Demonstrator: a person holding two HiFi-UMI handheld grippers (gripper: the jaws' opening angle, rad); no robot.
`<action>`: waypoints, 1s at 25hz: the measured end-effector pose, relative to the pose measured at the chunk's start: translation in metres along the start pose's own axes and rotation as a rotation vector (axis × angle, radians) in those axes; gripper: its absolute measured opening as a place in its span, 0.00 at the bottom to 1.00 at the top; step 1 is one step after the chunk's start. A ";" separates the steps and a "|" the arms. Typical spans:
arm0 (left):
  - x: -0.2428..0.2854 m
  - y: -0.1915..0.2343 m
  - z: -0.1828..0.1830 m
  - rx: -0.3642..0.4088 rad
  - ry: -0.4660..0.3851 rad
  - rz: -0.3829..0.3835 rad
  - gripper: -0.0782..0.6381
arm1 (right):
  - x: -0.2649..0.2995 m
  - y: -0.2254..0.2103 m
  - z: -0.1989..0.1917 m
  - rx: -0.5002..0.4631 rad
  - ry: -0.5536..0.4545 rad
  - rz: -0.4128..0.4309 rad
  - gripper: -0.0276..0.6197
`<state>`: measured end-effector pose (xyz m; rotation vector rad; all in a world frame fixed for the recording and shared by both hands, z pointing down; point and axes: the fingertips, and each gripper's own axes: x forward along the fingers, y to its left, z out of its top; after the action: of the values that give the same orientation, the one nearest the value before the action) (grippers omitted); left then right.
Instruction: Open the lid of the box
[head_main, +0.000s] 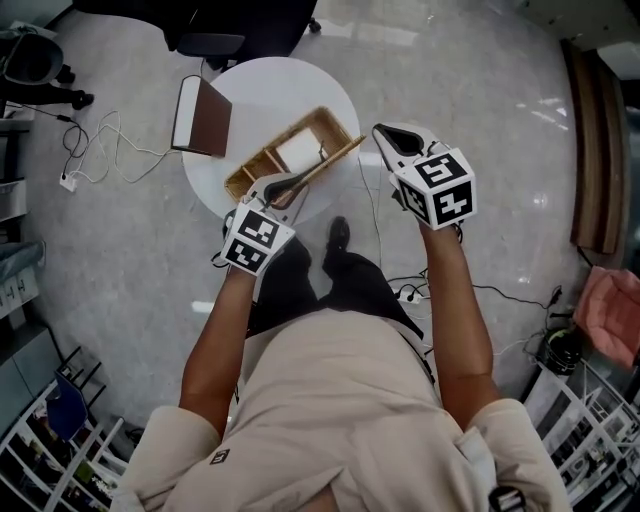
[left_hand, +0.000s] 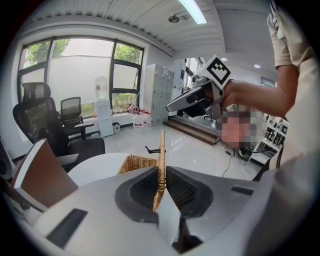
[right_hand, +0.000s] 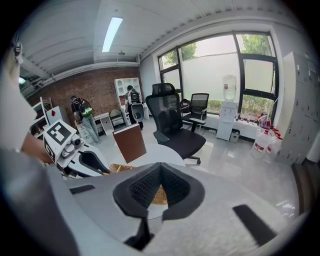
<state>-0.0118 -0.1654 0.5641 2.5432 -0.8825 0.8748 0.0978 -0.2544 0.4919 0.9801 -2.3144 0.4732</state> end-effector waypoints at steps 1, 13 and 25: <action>0.000 -0.004 0.000 0.002 0.004 -0.005 0.17 | -0.003 0.001 0.000 -0.002 0.000 0.000 0.03; 0.005 -0.040 -0.011 0.033 0.062 -0.070 0.17 | -0.031 0.007 0.000 -0.019 0.001 -0.011 0.03; 0.007 -0.065 -0.016 0.015 0.101 -0.138 0.17 | -0.047 0.018 0.003 -0.047 0.009 -0.006 0.03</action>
<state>0.0272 -0.1121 0.5755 2.5129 -0.6648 0.9596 0.1096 -0.2185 0.4589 0.9603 -2.3041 0.4185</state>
